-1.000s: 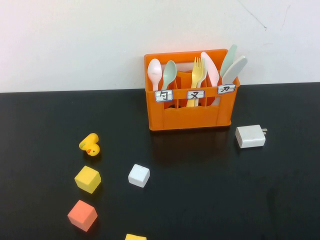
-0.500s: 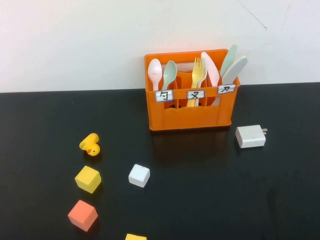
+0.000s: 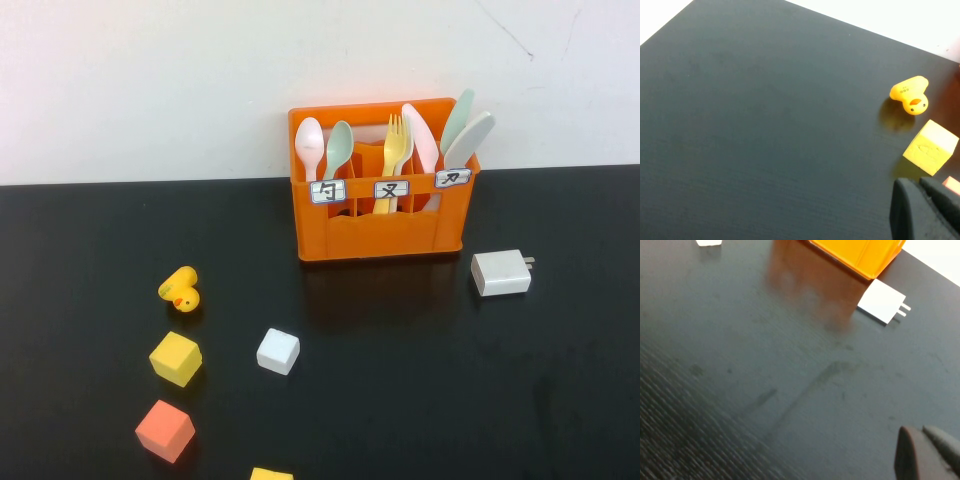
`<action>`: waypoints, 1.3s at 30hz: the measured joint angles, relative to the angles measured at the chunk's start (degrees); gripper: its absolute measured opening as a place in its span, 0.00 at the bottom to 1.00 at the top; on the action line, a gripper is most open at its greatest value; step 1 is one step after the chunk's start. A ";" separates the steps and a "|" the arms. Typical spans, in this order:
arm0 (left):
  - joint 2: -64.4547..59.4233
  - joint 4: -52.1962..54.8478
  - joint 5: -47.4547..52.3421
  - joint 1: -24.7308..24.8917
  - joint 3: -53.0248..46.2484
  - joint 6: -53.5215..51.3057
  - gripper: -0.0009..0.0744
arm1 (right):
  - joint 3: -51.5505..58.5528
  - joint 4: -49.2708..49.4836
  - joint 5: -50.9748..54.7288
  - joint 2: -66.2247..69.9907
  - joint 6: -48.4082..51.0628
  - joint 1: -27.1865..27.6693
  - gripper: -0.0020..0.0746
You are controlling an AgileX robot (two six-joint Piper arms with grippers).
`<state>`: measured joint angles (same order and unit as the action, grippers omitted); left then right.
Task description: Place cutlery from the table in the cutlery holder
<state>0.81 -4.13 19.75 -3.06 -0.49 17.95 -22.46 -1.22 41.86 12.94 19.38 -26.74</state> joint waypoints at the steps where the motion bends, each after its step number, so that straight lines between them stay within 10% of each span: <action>1: 0.00 0.00 0.00 0.00 0.00 0.00 0.01 | 0.00 0.00 0.00 0.00 0.00 0.00 0.02; 19: 0.00 0.00 0.00 0.00 0.00 0.00 0.01 | 0.00 0.22 0.00 6.28 0.00 -2.40 0.02; 39: 0.00 0.00 0.00 0.00 0.00 0.00 0.01 | 0.00 0.33 0.11 -5.81 0.00 20.28 0.02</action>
<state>0.81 -4.13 19.75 -3.06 -0.49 17.95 -22.46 -0.89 41.98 7.13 19.38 -6.46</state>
